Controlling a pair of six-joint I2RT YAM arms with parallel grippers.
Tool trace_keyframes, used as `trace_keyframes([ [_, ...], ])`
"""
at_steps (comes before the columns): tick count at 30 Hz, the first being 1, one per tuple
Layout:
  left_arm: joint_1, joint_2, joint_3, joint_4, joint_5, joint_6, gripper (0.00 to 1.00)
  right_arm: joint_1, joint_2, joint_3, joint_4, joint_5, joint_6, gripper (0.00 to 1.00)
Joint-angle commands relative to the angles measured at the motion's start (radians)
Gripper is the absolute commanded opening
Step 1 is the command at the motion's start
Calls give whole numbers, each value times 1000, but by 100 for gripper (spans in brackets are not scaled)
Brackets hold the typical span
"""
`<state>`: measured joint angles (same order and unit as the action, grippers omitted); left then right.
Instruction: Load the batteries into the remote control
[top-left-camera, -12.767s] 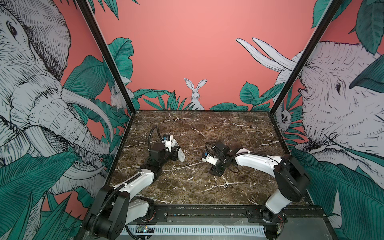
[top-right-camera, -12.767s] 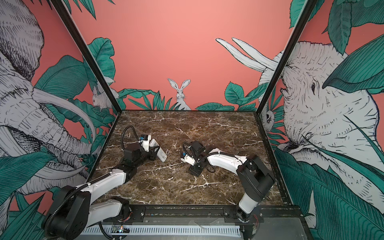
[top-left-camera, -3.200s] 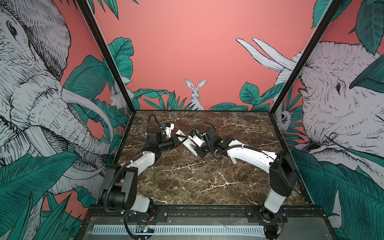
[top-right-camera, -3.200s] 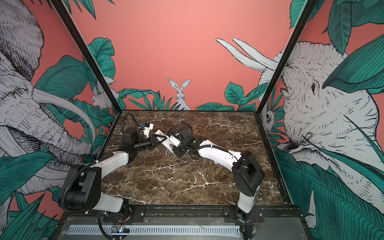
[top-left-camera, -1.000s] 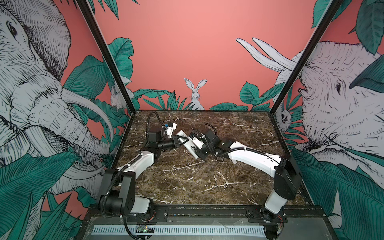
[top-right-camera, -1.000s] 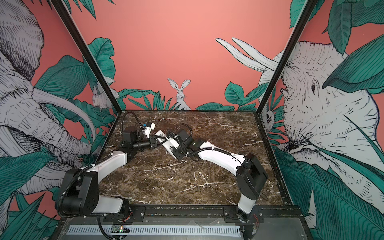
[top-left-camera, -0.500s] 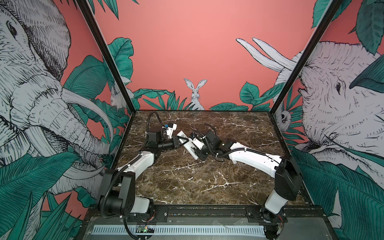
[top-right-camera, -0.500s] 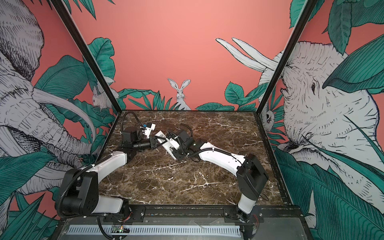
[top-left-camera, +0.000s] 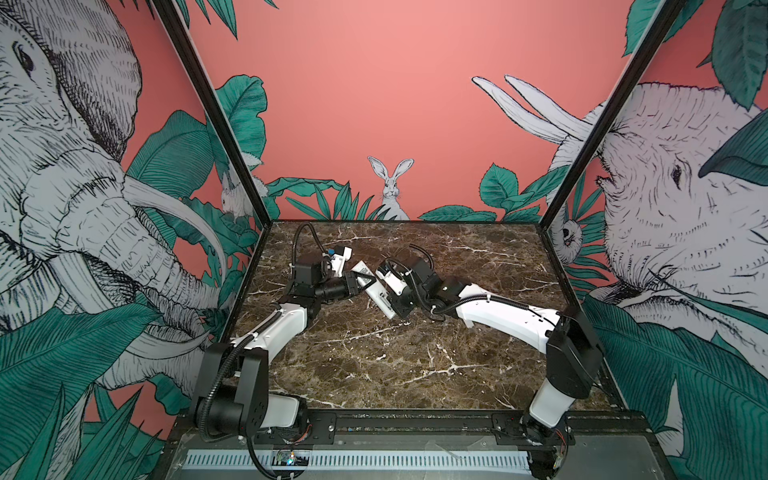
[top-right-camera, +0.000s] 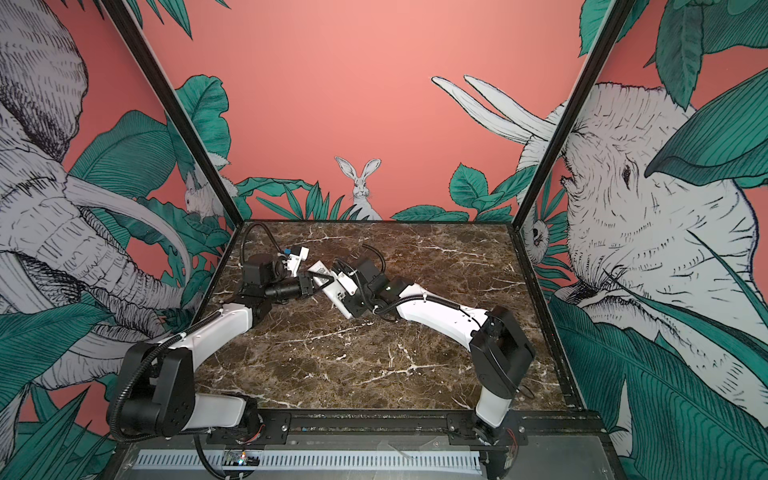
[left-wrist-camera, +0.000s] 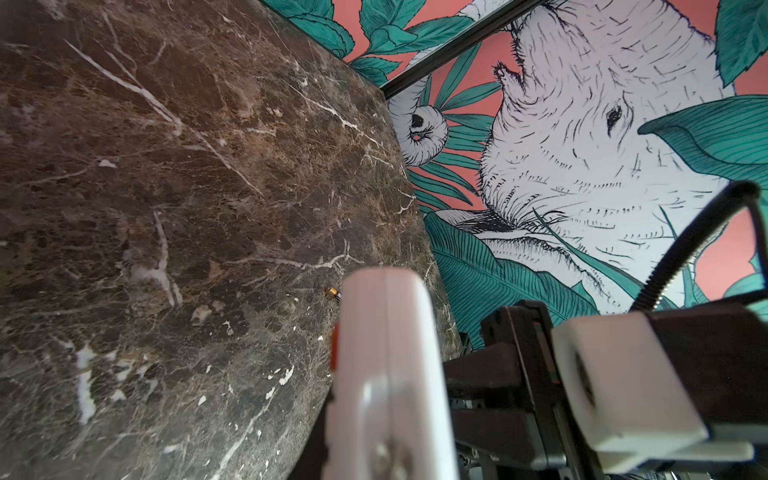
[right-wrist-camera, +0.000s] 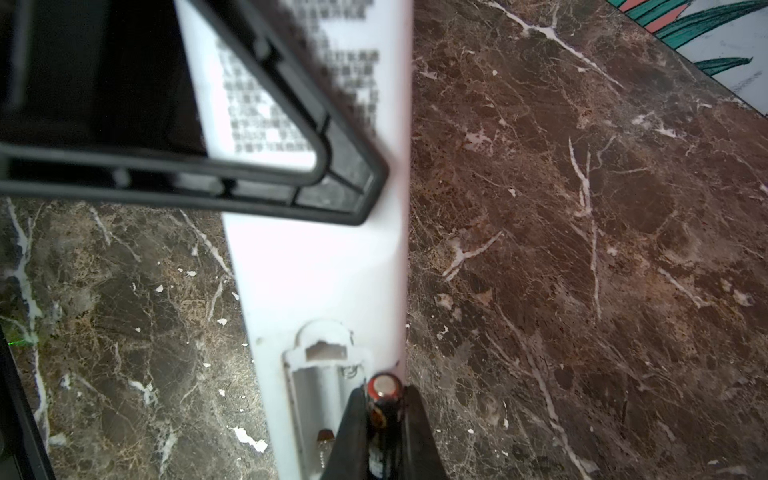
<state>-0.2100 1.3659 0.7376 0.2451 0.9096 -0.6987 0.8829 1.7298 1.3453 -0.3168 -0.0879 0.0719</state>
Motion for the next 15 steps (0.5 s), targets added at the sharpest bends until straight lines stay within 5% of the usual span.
trace_keyframes([
  [1, -9, -60, 1, -8, 53, 4, 0, -3, 18, -5, 79, -14, 43, 5],
  [15, 61, -68, 26, -324, -189, 160, 0, -10, -61, -138, 24, -15, 95, 4],
])
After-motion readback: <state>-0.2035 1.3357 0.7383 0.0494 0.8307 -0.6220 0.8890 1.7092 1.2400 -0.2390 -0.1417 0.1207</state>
